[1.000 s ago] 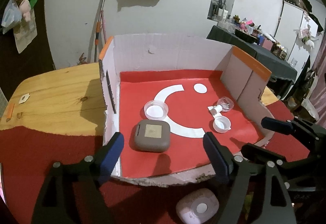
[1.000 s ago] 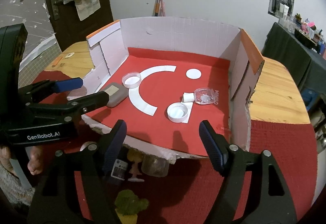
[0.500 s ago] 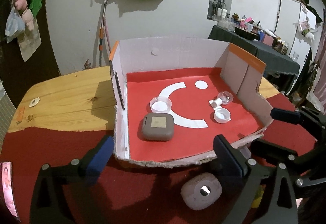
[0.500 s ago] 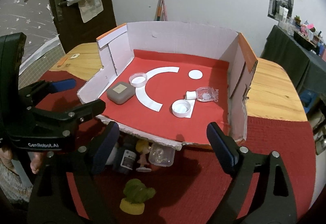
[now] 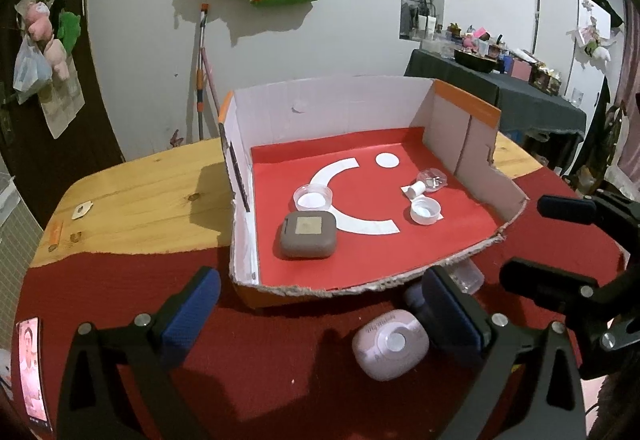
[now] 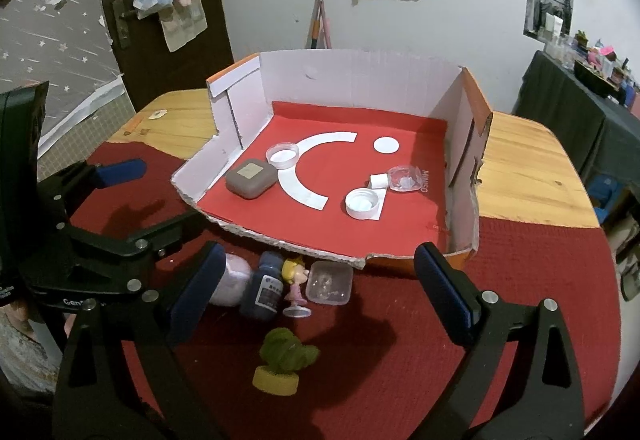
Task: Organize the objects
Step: 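Withdraw both open tools from the box toward the items on the table, then grasp the white round device with the left tool while the right tool grasps a yellow cap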
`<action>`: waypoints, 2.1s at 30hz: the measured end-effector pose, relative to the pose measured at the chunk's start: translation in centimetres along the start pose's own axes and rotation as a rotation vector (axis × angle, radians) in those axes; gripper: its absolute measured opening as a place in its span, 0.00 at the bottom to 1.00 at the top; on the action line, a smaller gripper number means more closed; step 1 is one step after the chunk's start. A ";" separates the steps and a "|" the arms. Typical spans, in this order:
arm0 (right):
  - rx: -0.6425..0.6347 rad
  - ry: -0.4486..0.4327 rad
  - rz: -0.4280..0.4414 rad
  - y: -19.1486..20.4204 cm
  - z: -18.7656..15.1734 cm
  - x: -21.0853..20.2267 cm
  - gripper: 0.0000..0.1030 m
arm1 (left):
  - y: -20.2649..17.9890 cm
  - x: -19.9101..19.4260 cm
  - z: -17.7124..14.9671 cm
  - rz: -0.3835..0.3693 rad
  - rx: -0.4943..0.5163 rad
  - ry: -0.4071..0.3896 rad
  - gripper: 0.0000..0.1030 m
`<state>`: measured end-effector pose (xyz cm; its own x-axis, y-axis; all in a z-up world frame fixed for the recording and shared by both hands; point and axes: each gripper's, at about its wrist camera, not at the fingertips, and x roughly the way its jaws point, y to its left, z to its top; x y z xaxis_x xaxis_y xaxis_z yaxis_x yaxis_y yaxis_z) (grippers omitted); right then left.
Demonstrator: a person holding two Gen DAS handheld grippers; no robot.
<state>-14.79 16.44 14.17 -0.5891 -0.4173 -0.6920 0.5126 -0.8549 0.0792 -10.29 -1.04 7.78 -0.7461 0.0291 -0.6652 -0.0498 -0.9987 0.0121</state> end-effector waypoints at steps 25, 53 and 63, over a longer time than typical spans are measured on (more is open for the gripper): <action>0.006 -0.007 0.023 1.0 -2.4 -2.5 0.94 | -1.2 -2.1 -2.5 0.022 0.034 0.003 1.00; 0.000 0.093 -0.001 1.7 -6.7 -0.3 0.84 | -1.6 -0.4 -5.7 -0.020 0.023 0.073 1.00; 0.018 0.143 0.021 1.8 -8.3 0.6 0.49 | -1.8 0.8 -5.5 -0.042 0.032 0.084 1.00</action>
<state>-8.98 17.21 7.93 -0.4825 -0.3878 -0.7854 0.5117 -0.8525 0.1066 -7.12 0.52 3.10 -0.6844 0.0664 -0.7260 -0.1020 -0.9948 0.0052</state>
